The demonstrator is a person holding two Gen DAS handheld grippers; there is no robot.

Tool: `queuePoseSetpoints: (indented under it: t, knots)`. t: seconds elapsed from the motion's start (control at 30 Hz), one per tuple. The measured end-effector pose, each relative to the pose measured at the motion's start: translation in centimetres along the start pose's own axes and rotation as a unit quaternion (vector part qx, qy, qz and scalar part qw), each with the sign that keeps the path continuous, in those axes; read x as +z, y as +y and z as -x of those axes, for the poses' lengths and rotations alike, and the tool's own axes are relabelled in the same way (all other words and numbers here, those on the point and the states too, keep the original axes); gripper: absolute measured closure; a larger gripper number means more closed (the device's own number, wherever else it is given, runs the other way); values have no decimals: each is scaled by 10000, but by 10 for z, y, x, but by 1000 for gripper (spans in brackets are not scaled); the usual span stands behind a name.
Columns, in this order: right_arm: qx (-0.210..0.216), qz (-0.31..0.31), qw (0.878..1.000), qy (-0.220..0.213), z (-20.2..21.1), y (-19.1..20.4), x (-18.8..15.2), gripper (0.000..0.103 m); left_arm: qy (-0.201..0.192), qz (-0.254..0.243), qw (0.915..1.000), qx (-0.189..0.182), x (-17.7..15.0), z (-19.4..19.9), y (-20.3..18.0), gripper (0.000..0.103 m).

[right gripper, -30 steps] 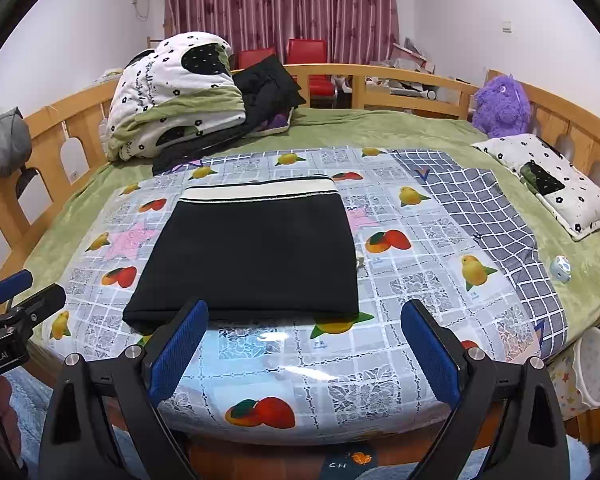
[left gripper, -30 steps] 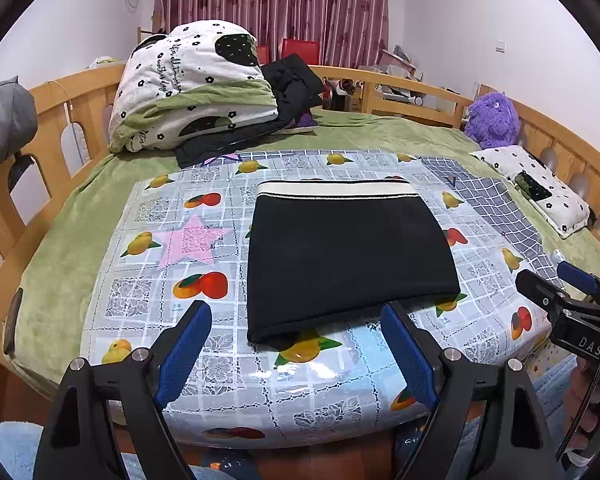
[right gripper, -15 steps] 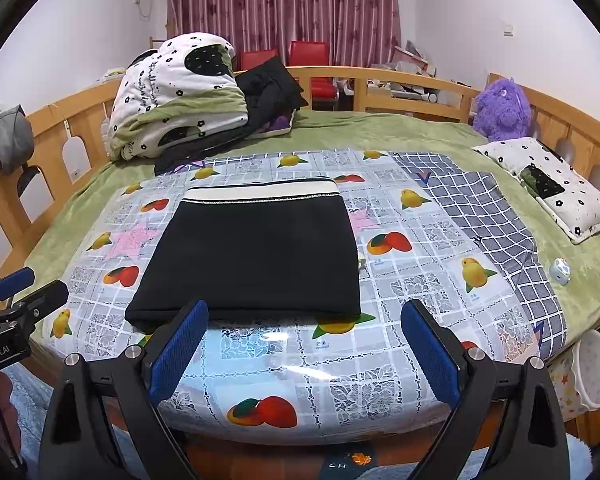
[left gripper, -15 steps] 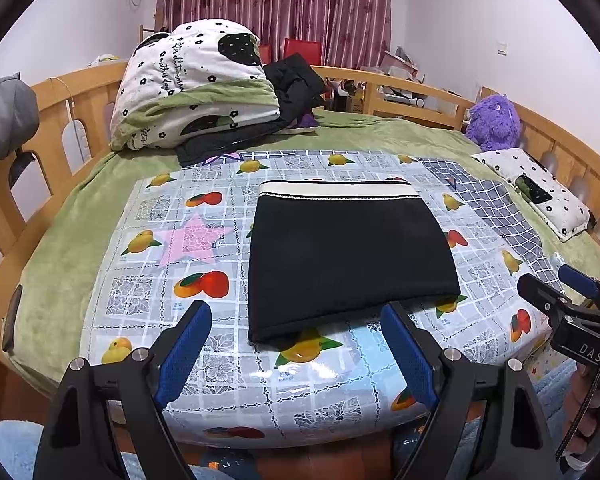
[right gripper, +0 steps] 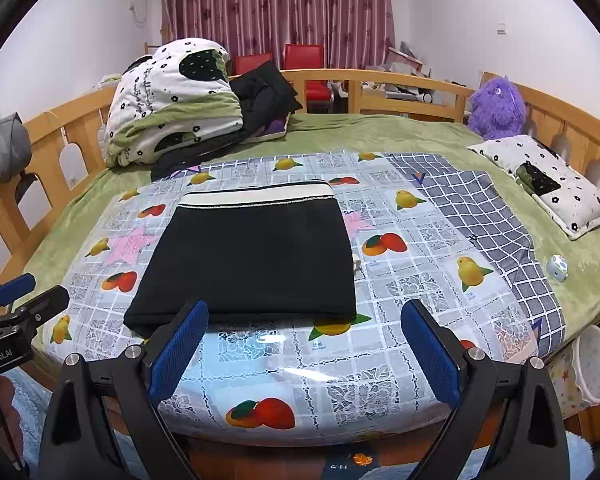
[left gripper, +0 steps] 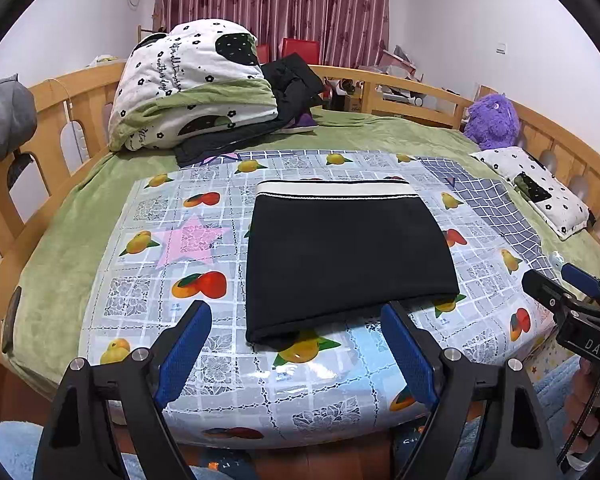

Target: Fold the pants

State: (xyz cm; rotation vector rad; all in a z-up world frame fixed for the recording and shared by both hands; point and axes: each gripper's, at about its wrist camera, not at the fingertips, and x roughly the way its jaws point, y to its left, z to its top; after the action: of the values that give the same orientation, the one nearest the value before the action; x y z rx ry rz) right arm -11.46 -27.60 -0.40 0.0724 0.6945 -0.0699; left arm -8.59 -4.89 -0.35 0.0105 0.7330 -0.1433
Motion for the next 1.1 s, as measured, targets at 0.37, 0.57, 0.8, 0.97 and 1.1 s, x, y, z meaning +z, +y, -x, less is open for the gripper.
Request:
queuePoseSetpoints:
  t: [0.37, 0.57, 0.8, 0.97, 1.1]
  knots:
    - [8, -50, 10000, -1, 1, -2, -1, 7, 1, 0, 10000, -13, -1, 0, -2, 17]
    - [3, -82, 10000, -7, 1, -2, -1, 7, -4, -5, 10000, -14, -1, 0, -2, 17]
    - [4, -103, 9999, -29, 3, 0, -1, 7, -12, -3, 10000, 1, 0, 0, -1, 17]
    - [-3, -100, 9999, -31, 3, 1, -1, 7, -22, 0, 10000, -29, 0, 1, -1, 17]
    - [1, -105, 9999, -31, 3, 1, -1, 7, -19, 10, 10000, -25, 0, 1, -1, 17]
